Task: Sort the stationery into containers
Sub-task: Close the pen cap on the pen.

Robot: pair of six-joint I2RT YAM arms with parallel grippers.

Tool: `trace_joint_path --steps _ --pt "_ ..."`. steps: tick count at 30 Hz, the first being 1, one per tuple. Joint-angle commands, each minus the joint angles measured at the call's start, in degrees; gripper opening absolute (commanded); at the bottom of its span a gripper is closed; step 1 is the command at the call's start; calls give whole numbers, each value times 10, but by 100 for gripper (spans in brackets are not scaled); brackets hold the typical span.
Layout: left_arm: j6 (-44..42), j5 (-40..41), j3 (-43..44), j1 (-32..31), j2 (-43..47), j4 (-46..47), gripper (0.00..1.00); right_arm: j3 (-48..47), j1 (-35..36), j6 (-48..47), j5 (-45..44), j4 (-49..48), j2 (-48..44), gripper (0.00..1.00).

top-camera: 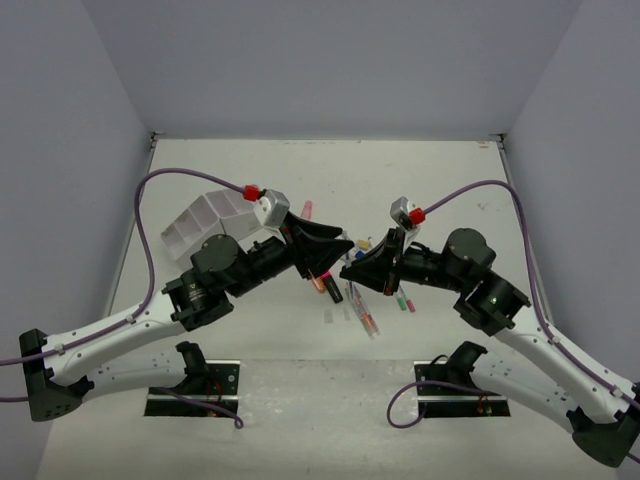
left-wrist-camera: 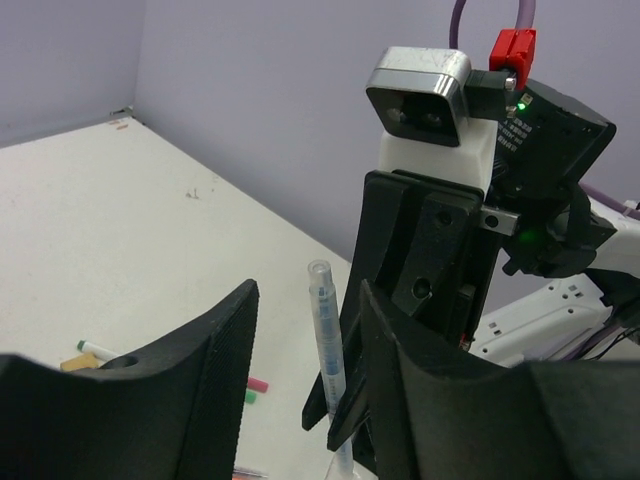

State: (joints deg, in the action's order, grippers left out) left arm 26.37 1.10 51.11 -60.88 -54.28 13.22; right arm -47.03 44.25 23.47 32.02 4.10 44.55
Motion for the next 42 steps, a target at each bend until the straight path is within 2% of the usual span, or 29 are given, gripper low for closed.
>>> trace_joint_path --steps 1,4,6,7,9,13,16,20,28,33,42 --pt "0 -6 9 0 6 45 44 -25 1 -12 15 -2 5 0" --pt "5 -8 7 0 3 50 44 -26 1 -13 11 -1 8 0" --pt "7 -21 8 0 1 50 30 -27 1 -12 10 -1 7 0" --pt "7 -22 8 0 1 49 27 -27 1 -12 9 -1 8 0" --pt "8 -21 9 -1 -1 44 23 -28 1 -13 10 -1 7 0" --pt "10 -21 8 0 -3 38 22 -33 1 -14 10 1 6 0" --pt "11 -23 6 0 -6 35 10 -39 1 -16 7 6 5 0" --pt "14 -35 8 0 -12 30 0 -55 1 -23 -5 14 9 0" --pt "47 -88 -13 0 -34 24 0 -129 1 -38 -52 29 40 0" --pt "88 -114 -52 -1 -43 44 0 -210 -10 -54 -89 34 82 0" --pt "113 -109 -102 -26 -45 69 0 -277 -79 -32 -57 10 107 0"
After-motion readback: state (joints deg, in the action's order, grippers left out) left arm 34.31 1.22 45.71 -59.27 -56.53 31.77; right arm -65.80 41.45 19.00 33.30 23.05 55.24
